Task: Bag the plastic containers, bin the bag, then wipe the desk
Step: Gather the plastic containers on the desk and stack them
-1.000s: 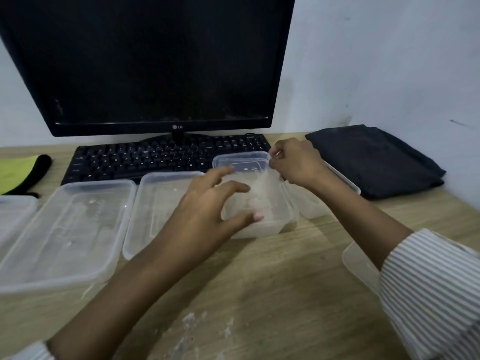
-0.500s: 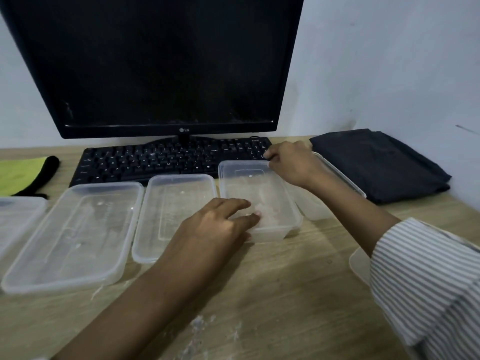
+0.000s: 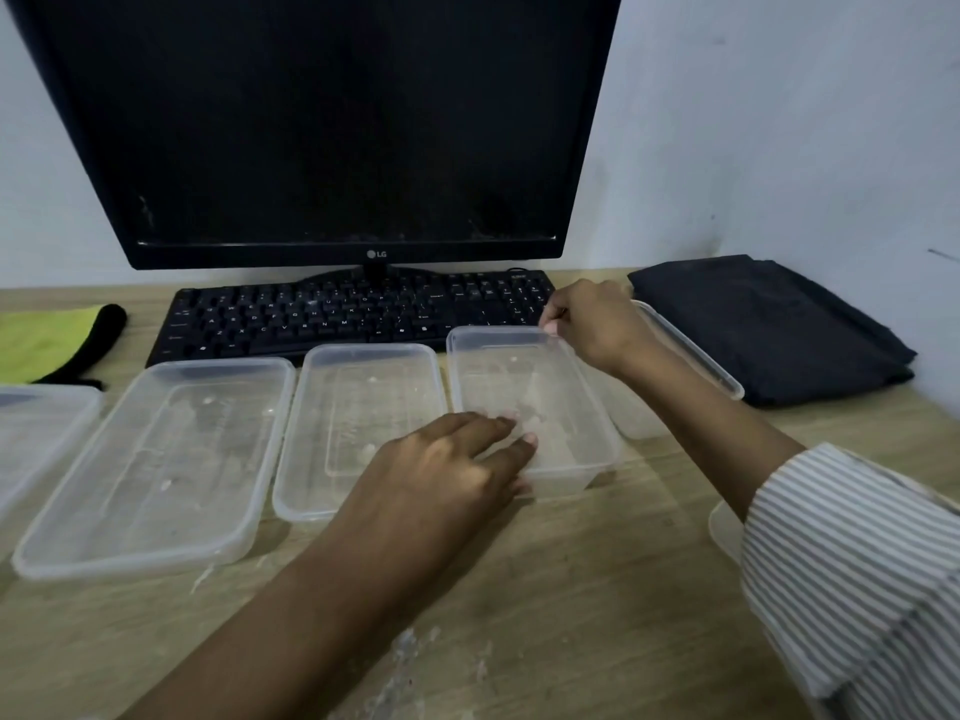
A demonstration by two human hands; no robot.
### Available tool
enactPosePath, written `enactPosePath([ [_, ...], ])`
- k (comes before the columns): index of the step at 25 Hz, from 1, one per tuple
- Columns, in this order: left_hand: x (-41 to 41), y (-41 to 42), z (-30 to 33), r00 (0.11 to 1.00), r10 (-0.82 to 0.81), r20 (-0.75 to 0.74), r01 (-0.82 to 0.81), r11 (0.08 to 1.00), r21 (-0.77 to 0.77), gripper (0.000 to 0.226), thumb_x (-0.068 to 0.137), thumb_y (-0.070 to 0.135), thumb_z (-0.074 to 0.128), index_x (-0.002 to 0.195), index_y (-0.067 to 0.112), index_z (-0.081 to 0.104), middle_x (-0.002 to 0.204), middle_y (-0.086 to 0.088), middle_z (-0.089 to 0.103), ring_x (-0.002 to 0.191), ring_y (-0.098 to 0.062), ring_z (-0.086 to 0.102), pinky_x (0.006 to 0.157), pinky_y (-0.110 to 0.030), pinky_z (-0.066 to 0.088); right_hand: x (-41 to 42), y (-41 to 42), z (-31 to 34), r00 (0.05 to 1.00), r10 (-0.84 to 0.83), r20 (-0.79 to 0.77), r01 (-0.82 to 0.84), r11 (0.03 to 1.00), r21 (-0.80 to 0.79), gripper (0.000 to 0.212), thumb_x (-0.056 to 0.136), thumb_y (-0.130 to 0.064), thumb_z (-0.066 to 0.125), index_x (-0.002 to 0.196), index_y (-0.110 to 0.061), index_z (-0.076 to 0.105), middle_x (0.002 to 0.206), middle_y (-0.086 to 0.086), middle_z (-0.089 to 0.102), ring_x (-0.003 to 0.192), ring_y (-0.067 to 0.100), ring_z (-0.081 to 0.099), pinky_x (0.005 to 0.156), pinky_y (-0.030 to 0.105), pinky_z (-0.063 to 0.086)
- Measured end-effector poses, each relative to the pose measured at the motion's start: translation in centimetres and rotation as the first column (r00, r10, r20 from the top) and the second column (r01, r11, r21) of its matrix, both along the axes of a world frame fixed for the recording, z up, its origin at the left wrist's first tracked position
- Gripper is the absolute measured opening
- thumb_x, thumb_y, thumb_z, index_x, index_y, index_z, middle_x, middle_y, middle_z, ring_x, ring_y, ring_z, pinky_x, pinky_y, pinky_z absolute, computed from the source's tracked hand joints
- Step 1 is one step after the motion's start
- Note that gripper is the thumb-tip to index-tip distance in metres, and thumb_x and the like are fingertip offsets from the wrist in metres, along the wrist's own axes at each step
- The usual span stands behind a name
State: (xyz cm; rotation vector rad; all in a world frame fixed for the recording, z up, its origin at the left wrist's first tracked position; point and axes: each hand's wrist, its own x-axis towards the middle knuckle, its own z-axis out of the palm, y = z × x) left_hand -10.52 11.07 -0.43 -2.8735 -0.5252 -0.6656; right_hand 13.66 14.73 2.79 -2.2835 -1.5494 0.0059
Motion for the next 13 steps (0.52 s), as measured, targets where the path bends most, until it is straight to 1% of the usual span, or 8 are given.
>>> enactPosePath([
  [1, 0.0, 0.0, -0.1, 1.000, -0.010, 0.006, 0.010, 1.000, -0.001, 0.046, 0.085, 0.038, 0.039, 0.111, 0.019, 0.072, 0.108, -0.003, 0.073, 0.095, -0.020, 0.071, 0.063, -0.031, 0.058, 0.1, 0.1, -0.4, 1.000, 0.002, 0.010, -0.002, 1.000, 0.008, 0.015, 0.089, -0.012, 0.062, 0.084, -0.024, 0.068, 0.102, 0.012, 0.066, 0.095, 0.029, 0.060, 0.088, 0.039, 0.049],
  [3, -0.1, 0.0, -0.3, 1.000, -0.028, 0.008, 0.028, 1.000, -0.011, 0.046, 0.086, 0.038, 0.039, 0.112, 0.017, 0.071, 0.109, -0.005, 0.073, 0.098, -0.021, 0.070, 0.068, -0.031, 0.058, 0.1, 0.4, -0.8, 1.000, 0.011, 0.016, -0.012, 1.000, 0.024, 0.018, 0.088, -0.010, 0.062, 0.080, -0.026, 0.067, 0.100, 0.014, 0.067, 0.092, 0.032, 0.062, 0.086, 0.042, 0.053],
  [6, -0.2, 0.0, -0.2, 1.000, -0.019, -0.015, 0.018, 0.999, -0.041, 0.047, 0.087, 0.039, 0.039, 0.114, 0.017, 0.070, 0.111, -0.005, 0.072, 0.100, -0.019, 0.070, 0.072, -0.030, 0.058, -0.2, 0.1, -0.9, 0.995, 0.026, 0.092, -0.031, 0.998, 0.050, 0.017, 0.087, -0.005, 0.057, 0.087, -0.016, 0.071, 0.098, 0.015, 0.068, 0.090, 0.034, 0.063, 0.082, 0.042, 0.054],
  [8, -0.4, -0.1, 0.2, 1.000, -0.021, -0.014, 0.020, 0.995, -0.099, 0.050, 0.087, 0.047, 0.038, 0.115, 0.020, 0.069, 0.115, -0.002, 0.070, 0.101, -0.018, 0.069, 0.074, -0.031, 0.058, -0.5, -0.6, -0.8, 0.990, 0.037, 0.137, -0.045, 0.997, 0.063, 0.018, 0.087, -0.004, 0.056, 0.096, -0.012, 0.070, 0.104, 0.016, 0.066, 0.094, 0.035, 0.062, 0.083, 0.040, 0.053],
  [10, -0.6, 0.0, 1.1, 0.995, -0.013, 0.096, 0.041, 0.955, -0.295, 0.054, 0.086, 0.061, 0.037, 0.117, 0.026, 0.066, 0.119, 0.007, 0.067, 0.107, -0.010, 0.063, 0.082, -0.031, 0.055, -1.4, -2.3, -0.1, 0.990, 0.053, 0.135, -0.068, 0.992, 0.109, 0.022, 0.090, -0.010, 0.060, 0.111, -0.010, 0.067, 0.113, 0.014, 0.062, 0.098, 0.031, 0.058, 0.084, 0.032, 0.045],
  [11, -0.6, 0.4, 1.6, 0.988, 0.022, 0.156, 0.046, 0.906, -0.420, 0.055, 0.086, 0.065, 0.037, 0.117, 0.029, 0.064, 0.120, 0.012, 0.065, 0.110, -0.006, 0.058, 0.087, -0.028, 0.050, -1.8, -3.5, 0.4, 0.990, 0.068, 0.121, -0.085, 0.986, 0.140, 0.025, 0.090, -0.014, 0.061, 0.114, -0.011, 0.066, 0.114, 0.012, 0.061, 0.096, 0.027, 0.057, 0.081, 0.029, 0.040],
  [12, -0.3, 0.9, 2.2, 0.975, 0.062, 0.215, 0.052, 0.872, -0.487, 0.051, 0.088, 0.063, 0.038, 0.117, 0.030, 0.064, 0.118, 0.014, 0.064, 0.110, -0.003, 0.055, 0.090, -0.026, 0.046, -2.4, -4.9, 1.1, 0.991, 0.084, 0.103, -0.100, 0.981, 0.167, 0.023, 0.091, -0.018, 0.062, 0.113, -0.012, 0.067, 0.111, 0.010, 0.062, 0.090, 0.022, 0.056, 0.079, 0.027, 0.039],
  [13, 0.3, 1.8, 2.7, 0.953, 0.110, 0.281, 0.045, 0.869, -0.494, 0.044, 0.091, 0.055, 0.041, 0.117, 0.028, 0.064, 0.117, 0.013, 0.064, 0.108, -0.002, 0.055, 0.091, -0.025, 0.043, -2.9, -6.4, 1.7, 0.992, 0.099, 0.080, -0.112, 0.977, 0.184, 0.021, 0.090, -0.021, 0.063, 0.109, -0.014, 0.069, 0.107, 0.007, 0.064, 0.084, 0.018, 0.057, 0.077, 0.027, 0.041],
])
